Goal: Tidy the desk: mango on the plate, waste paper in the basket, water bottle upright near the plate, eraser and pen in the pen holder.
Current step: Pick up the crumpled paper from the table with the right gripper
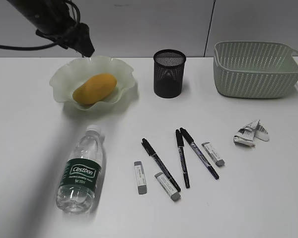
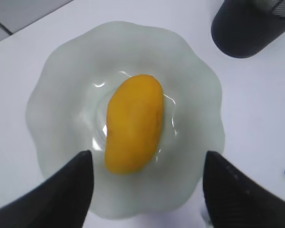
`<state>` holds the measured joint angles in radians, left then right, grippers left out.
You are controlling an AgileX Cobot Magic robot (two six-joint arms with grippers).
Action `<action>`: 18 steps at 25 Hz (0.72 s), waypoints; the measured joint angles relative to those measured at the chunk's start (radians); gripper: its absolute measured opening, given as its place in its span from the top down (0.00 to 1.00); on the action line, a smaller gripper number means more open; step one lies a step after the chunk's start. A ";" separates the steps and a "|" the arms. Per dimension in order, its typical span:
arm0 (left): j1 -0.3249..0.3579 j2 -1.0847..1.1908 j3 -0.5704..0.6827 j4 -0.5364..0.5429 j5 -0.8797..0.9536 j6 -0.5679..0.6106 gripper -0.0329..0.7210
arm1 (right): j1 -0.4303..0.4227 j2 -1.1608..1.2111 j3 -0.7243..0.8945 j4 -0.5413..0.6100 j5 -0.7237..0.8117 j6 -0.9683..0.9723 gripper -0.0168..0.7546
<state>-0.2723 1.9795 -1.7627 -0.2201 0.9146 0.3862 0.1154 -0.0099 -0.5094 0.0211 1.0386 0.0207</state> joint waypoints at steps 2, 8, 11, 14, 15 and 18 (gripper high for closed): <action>0.003 -0.079 0.028 0.035 0.037 -0.053 0.30 | 0.000 0.000 0.000 0.000 0.000 0.000 0.69; 0.005 -0.544 0.460 0.184 -0.003 -0.225 0.40 | 0.000 0.000 0.000 0.001 0.000 0.000 0.69; 0.005 -0.874 0.715 0.228 -0.049 -0.320 0.40 | 0.000 0.000 0.000 0.001 0.000 0.000 0.69; 0.005 -1.171 0.914 0.261 -0.054 -0.351 0.40 | 0.000 0.000 0.000 0.001 0.000 0.000 0.69; 0.005 -1.268 0.968 0.272 -0.041 -0.354 0.40 | 0.000 0.000 0.000 0.001 0.000 0.000 0.69; 0.005 -1.507 1.078 0.281 0.021 -0.358 0.41 | 0.000 0.012 -0.001 0.003 0.000 0.000 0.69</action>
<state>-0.2676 0.4728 -0.6852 0.0604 0.9352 0.0280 0.1154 0.0025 -0.5106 0.0243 1.0385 0.0207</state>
